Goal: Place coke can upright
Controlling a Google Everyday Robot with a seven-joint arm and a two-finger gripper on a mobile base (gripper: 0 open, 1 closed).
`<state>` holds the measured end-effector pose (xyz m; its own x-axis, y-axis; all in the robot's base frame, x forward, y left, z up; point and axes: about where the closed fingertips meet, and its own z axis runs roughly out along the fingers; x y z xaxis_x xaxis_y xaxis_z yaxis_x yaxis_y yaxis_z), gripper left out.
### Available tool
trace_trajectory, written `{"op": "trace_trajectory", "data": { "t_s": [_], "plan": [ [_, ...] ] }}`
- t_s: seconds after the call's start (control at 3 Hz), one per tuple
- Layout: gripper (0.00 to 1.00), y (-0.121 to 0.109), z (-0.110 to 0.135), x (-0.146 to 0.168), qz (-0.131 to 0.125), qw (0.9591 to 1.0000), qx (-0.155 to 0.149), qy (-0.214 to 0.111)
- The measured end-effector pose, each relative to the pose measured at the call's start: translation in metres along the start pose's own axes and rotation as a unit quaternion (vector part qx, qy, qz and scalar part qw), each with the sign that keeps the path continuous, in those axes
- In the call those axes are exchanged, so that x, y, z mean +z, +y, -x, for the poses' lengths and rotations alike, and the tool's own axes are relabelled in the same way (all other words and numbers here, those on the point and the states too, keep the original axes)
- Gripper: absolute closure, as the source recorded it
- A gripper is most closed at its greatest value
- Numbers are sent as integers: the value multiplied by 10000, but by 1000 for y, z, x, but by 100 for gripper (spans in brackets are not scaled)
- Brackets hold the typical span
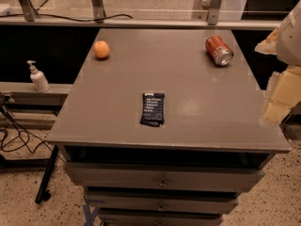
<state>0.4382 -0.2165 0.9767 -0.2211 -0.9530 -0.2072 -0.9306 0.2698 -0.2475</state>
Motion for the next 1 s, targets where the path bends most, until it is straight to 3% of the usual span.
{"op": "trace_trajectory", "data": {
  "t_s": [0.67,1.0],
  "plan": [
    [0,-8,7,1,-28,9999,-16,-154],
    [0,-37,21,18,6,9985,358,-419]
  ]
}}
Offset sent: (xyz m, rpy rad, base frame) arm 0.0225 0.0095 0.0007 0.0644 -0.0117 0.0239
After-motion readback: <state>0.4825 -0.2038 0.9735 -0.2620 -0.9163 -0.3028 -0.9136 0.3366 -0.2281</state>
